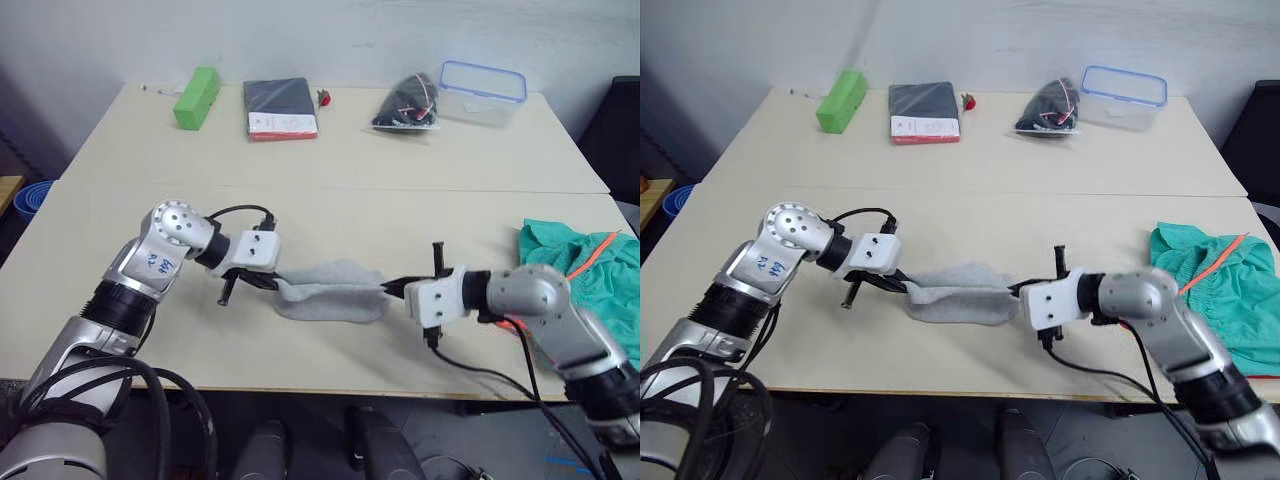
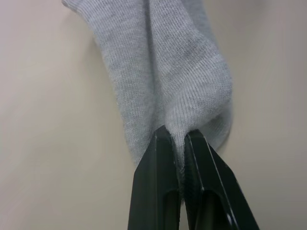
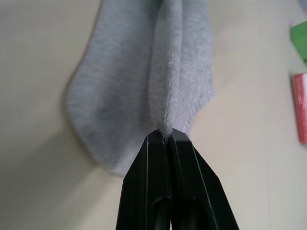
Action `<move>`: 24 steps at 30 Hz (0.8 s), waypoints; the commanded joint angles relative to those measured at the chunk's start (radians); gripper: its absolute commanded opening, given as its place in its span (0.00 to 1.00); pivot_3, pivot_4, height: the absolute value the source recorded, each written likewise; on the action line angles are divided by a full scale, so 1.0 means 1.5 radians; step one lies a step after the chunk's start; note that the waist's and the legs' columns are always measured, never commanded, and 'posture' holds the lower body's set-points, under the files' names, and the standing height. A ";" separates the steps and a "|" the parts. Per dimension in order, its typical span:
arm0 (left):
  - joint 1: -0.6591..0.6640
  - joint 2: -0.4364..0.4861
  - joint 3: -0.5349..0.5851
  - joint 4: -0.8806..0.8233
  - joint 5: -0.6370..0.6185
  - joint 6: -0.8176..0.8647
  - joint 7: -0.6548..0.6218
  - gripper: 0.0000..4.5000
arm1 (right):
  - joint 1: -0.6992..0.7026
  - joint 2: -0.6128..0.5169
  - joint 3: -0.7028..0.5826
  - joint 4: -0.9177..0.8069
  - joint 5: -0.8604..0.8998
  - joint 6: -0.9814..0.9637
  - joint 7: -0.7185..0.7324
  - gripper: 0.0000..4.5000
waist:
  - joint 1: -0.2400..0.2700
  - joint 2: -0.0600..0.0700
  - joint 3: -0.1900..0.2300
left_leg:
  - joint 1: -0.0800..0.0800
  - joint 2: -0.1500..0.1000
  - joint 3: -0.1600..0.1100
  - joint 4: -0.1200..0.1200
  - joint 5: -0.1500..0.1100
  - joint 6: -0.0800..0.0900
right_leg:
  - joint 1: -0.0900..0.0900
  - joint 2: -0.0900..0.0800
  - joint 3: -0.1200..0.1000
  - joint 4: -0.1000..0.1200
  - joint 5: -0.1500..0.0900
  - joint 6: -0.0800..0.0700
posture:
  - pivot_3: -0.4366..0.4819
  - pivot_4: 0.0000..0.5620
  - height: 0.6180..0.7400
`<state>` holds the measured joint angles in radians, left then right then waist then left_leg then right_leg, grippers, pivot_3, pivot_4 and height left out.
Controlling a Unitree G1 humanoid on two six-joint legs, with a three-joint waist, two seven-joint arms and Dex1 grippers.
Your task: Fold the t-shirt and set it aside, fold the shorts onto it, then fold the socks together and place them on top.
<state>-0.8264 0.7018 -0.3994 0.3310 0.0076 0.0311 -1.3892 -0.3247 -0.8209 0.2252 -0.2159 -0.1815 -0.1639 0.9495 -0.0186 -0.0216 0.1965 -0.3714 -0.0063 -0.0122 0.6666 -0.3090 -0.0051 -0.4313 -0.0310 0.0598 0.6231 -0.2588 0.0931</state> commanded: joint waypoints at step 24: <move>0.032 0.056 0.124 -0.207 -0.197 0.299 -0.058 0.60 | 0.034 0.015 -0.108 -0.203 0.283 0.359 0.051 0.00 | -0.005 0.000 0.000 | 0.001 0.001 -0.002 0.001 0.000 0.000 | 0.001 0.001 -0.001 0.000 0.000 0.000 | 0.48 0.27 1.00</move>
<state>-0.7749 0.7908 -0.2300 0.0500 -0.2695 0.4583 -1.4887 -0.2712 -0.7912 0.0751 -0.4820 0.2010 0.3425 1.0128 -0.0254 -0.0219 0.1965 -0.3701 -0.0049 -0.0154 0.6679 -0.3090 -0.0051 -0.4300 -0.0294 0.0587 0.6230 -0.2586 0.0935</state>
